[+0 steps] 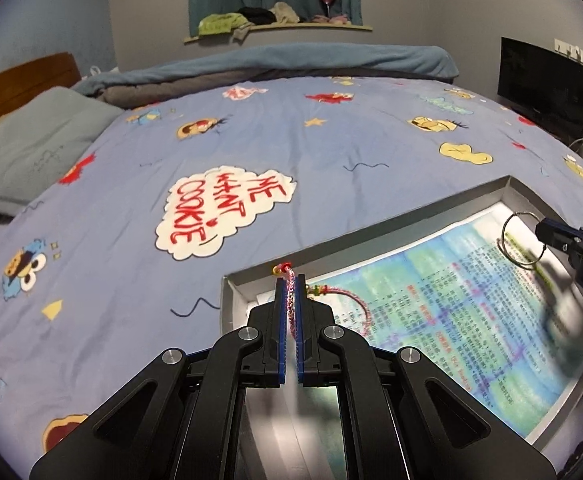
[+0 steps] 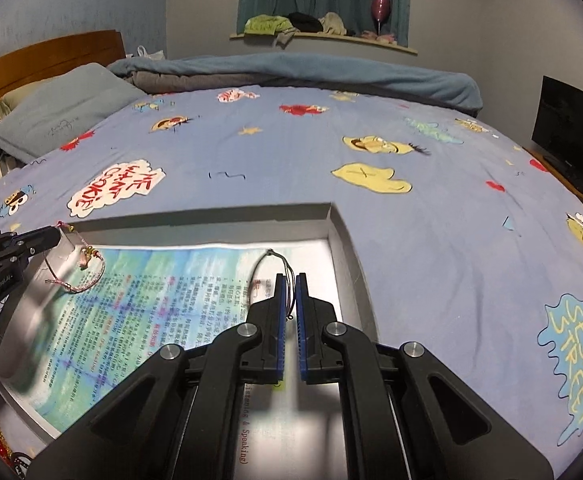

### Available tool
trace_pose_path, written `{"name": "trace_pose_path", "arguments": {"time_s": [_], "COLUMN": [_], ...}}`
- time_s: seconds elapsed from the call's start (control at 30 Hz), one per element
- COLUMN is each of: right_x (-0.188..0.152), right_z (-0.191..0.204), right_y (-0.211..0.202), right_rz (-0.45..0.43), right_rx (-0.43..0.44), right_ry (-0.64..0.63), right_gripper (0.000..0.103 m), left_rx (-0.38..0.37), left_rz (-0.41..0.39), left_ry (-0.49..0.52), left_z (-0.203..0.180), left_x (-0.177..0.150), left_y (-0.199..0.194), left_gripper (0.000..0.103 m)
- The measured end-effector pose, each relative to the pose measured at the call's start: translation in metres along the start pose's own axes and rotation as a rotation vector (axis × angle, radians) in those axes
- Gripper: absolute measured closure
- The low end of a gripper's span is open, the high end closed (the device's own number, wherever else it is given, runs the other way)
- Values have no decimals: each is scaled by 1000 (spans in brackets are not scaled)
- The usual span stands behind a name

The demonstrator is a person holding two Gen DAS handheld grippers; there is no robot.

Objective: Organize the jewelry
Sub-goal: 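Release the pink bracelet into the gray tray while the right tool releases the hoop, then move both open tools back over the jewelry pile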

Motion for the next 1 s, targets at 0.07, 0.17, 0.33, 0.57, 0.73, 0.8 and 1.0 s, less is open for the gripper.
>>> {"name": "trace_pose_path", "arguments": {"time_s": [0.07,0.17,0.33,0.57,0.73,0.8,1.0], "right_x": [-1,-1,0,4,7,8,4], "right_z": [1,0,-1,-3,-3,-3,3], "right_y": [2,2,-1,-25,-52,-68,-117], "right_rz": [9,8,-2,-67,-115,-142,-197], "right_rx": [-2,-4,3,26,40,43,64], "right_ry": [-2,-2,7,23,44,46,38], "right_gripper": [98,98,88,59,29,19,6], "left_rx": [0,-11,-4,-9,16,20,13], "left_rz": [22,34,-14,-104,-163,-175,-217], "left_ry": [-5,-14,-2,-45,-85,-101,-131], "left_z": [1,2,-1,2,9,12,19], "left_x": [-1,-2,0,6,7,5,-3], "left_y": [4,7,-5,-36,-68,-81,-125], "left_gripper": [98,82,49,25,11,10,7]}}
Point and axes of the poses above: each gripper's, at about its wrist camera, not at the fingertips, and y roughly the way its jaws point, z to its left, x to its top, the point moved 4 cm from there along y, roughly the way its jaws point, and after that the axes turned 3 degrees about z, right-handed, at the moved point
